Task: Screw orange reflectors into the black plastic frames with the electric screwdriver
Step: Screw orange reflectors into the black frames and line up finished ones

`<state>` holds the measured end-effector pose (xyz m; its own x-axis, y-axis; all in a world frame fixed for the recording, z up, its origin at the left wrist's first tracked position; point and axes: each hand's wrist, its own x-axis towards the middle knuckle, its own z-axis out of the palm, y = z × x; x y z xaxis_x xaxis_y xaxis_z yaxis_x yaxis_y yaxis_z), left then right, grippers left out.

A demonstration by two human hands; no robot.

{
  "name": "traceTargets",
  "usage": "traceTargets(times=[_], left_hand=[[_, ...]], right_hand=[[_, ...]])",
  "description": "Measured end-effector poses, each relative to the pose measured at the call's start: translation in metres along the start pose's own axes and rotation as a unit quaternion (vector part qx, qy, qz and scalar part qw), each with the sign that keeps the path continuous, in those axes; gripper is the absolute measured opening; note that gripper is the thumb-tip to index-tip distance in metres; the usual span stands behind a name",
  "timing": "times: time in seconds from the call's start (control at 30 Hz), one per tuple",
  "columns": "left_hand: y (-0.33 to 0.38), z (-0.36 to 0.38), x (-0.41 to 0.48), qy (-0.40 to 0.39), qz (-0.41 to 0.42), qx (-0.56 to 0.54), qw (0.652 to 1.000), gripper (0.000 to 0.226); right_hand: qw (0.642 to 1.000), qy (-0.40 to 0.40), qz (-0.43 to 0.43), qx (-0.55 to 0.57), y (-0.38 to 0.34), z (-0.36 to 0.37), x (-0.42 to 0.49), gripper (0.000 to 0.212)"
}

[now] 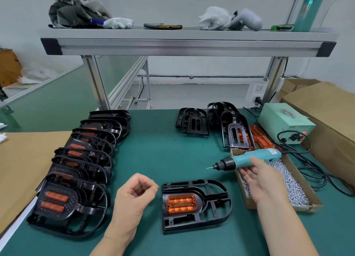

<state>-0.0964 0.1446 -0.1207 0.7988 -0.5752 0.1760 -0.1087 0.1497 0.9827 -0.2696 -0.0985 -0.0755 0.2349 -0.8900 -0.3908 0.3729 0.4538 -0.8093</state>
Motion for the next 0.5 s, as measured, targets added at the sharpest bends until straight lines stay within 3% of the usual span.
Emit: traceTargets(times=[0.17, 0.43, 0.5], left_hand=[[0.003, 0.0, 0.002, 0.0, -0.007, 0.0, 1.0, 0.026], [0.008, 0.004, -0.001, 0.005, -0.029, 0.004, 1.0, 0.021], [0.007, 0.004, -0.001, 0.004, -0.035, 0.008, 0.999, 0.02]], right_hand=[[1.0, 0.011, 0.003, -0.011, -0.002, 0.012, 0.009, 0.024], [0.988, -0.036, -0.142, 0.053, 0.007, 0.026, -0.019, 0.04], [0.984, -0.051, -0.147, 0.088, 0.007, 0.035, -0.029, 0.032]])
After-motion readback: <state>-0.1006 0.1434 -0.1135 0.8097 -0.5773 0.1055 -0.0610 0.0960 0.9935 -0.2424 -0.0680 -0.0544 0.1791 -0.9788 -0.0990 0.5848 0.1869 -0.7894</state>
